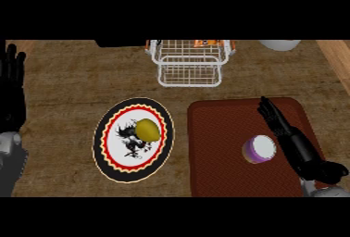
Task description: Pick the can from the tray and place it in the tiered basket
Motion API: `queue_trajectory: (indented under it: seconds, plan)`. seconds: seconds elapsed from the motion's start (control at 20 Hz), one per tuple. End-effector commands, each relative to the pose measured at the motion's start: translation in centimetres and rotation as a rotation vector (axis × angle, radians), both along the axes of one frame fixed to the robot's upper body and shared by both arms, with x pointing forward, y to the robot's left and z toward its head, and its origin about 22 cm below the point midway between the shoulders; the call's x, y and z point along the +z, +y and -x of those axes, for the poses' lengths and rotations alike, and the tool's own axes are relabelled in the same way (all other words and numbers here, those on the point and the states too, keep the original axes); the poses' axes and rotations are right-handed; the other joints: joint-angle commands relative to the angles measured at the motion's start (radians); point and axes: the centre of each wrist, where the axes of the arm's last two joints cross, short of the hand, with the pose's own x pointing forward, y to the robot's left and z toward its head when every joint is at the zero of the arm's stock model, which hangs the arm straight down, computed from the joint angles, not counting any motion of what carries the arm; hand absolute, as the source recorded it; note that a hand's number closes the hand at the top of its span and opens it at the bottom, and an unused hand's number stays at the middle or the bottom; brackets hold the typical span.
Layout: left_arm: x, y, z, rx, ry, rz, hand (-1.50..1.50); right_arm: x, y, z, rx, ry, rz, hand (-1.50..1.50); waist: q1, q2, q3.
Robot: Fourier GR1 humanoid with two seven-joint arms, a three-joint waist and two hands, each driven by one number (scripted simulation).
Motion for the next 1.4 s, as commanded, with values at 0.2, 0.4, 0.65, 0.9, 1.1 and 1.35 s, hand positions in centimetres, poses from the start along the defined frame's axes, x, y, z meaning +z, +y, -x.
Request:
queue_trajectory:
  seconds: [0.2, 0.4, 0.65, 0.9, 1.1, 1.35]
  plan:
    - [-7.2, -5.0, 1.8, -0.336, 0.233, -0.030, 0.00, 0.1, 1.8, -3.1, -0.543, 0.071, -0.140, -1.50, 0.008, 0.004, -0.035]
    - [-10.7, -6.9, 3.4, -0.477, 0.332, 0.013, 0.00, -1.8, 4.8, -4.2, -0.807, 0.161, -0.156, -1.50, 0.035, 0.008, -0.035]
    - [-12.6, -5.1, 3.2, -0.510, 0.352, -0.007, 0.00, -2.5, 8.0, -5.2, -0.874, -0.077, -0.001, -1.50, 0.034, -0.008, -0.031]
    - [-13.9, -5.6, 3.2, -0.479, 0.365, 0.007, 0.00, 1.6, 6.1, -6.0, -0.837, -0.012, 0.294, -1.50, 0.011, -0.020, -0.038]
    - [-14.1, -5.7, 3.8, -0.491, 0.386, -0.004, 0.00, -0.3, 2.0, -5.6, -0.793, 0.197, 0.633, -1.50, 0.004, -0.030, -0.048]
    - [-14.1, -5.4, 3.5, -0.489, 0.372, -0.012, 0.00, 0.0, 2.0, -5.4, -0.659, 0.451, 0.964, -1.50, 0.016, -0.028, -0.051]
